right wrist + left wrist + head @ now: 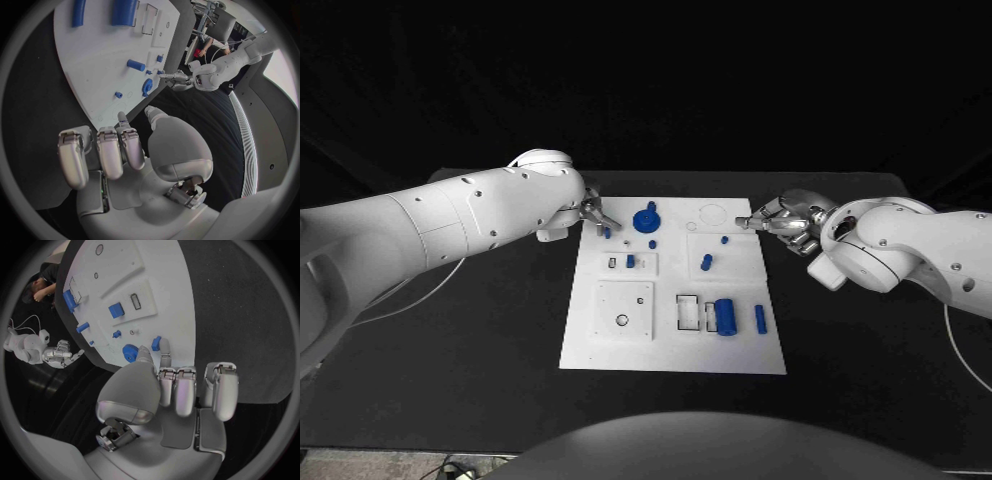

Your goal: Assemble the parts on the task board

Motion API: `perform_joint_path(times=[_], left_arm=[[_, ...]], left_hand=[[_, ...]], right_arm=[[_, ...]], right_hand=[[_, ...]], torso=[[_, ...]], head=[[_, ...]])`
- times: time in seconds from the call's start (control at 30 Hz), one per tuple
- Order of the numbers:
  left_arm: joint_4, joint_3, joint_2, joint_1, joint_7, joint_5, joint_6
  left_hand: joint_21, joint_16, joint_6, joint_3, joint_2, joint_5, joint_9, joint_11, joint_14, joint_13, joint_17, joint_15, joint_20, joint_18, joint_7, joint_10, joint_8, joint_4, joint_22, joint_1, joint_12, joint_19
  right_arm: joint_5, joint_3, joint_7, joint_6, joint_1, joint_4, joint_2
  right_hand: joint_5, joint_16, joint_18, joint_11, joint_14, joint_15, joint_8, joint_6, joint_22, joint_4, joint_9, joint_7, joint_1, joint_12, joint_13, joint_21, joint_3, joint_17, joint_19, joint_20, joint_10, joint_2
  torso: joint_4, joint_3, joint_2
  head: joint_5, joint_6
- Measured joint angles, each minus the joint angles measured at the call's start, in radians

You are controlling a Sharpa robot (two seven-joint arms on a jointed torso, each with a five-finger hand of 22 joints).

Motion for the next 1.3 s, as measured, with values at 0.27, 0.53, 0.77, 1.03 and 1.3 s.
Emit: perform_joint_path(times=[0.27,0.53,0.77,1.03,1.3], left_arm=[[-0.002,0.000,0.000,0.000,0.004,0.000,-0.007],[-0.003,0.000,0.000,0.000,0.005,0.000,-0.010],[-0.002,0.000,0.000,0.000,0.005,0.000,-0.010],[-0.002,0.000,-0.001,0.000,0.005,0.000,-0.013],[-0.002,0.000,0.000,0.000,0.005,0.000,-0.015]], left_hand=[[0.000,0.000,-0.004,0.000,0.000,0.000,0.008,0.000,0.000,0.000,0.000,0.000,0.000,0.000,-0.004,0.000,0.005,0.000,0.000,0.008,0.000,0.000],[0.000,0.000,-0.007,0.000,0.000,0.004,0.019,0.002,0.000,0.009,0.000,0.000,0.000,0.000,-0.007,-0.002,0.015,0.000,0.000,0.032,0.000,0.000],[0.000,0.000,-0.025,0.028,-0.012,0.008,0.037,0.007,0.000,0.022,0.000,-0.008,0.004,0.000,-0.011,-0.011,0.026,0.000,0.000,0.070,0.004,0.004],[0.000,0.000,-0.029,0.039,-0.017,0.008,0.042,0.009,0.000,0.023,0.000,-0.008,0.003,0.000,-0.014,-0.013,0.031,-0.002,0.000,0.086,0.005,0.004],[0.000,0.000,-0.029,0.044,-0.021,0.013,0.045,0.009,0.000,0.024,0.000,-0.008,0.004,0.000,-0.014,-0.016,0.036,0.000,0.000,0.095,0.004,0.004]], right_arm=[[0.000,0.000,-0.001,0.000,0.000,0.000,0.000],[0.000,0.000,-0.002,0.000,0.000,-0.001,0.001],[0.000,0.000,-0.002,0.000,0.000,-0.001,0.003],[0.000,0.000,-0.002,0.000,0.000,-0.001,0.003],[0.000,0.000,-0.002,0.000,0.000,-0.001,0.003]], right_hand=[[0.000,0.000,0.000,0.000,0.000,0.000,0.000,0.000,0.000,0.000,0.000,0.000,0.000,0.000,0.000,0.000,0.000,0.000,0.000,0.000,0.000,0.000],[0.000,0.000,0.000,0.000,0.000,0.000,0.000,0.000,0.000,0.000,0.000,0.000,0.000,0.000,0.000,0.000,0.000,0.000,0.000,0.000,0.000,0.000],[0.000,0.000,0.000,0.000,0.000,0.000,0.000,0.000,0.000,0.000,0.001,0.000,0.000,0.000,0.000,0.000,0.000,0.001,0.000,0.000,0.000,0.000],[0.000,0.000,0.000,0.000,0.000,0.000,0.000,0.000,0.000,0.000,0.001,0.000,0.000,0.000,0.000,0.000,0.000,0.001,0.000,0.000,0.000,0.000],[0.000,0.000,0.000,0.000,0.000,0.000,0.000,0.000,0.000,0.000,0.000,0.000,0.000,0.000,0.000,0.000,0.000,0.001,0.000,0.000,0.000,0.000]], torso=[[-0.0005,0.0000,0.000],[-0.0001,-0.0002,0.000],[0.0005,-0.0002,0.000],[0.0001,-0.0002,0.000],[-0.0001,0.0000,0.000]], head=[[-0.001,0.000],[-0.002,0.000],[-0.002,0.000],[-0.002,0.000],[-0.003,0.000]])
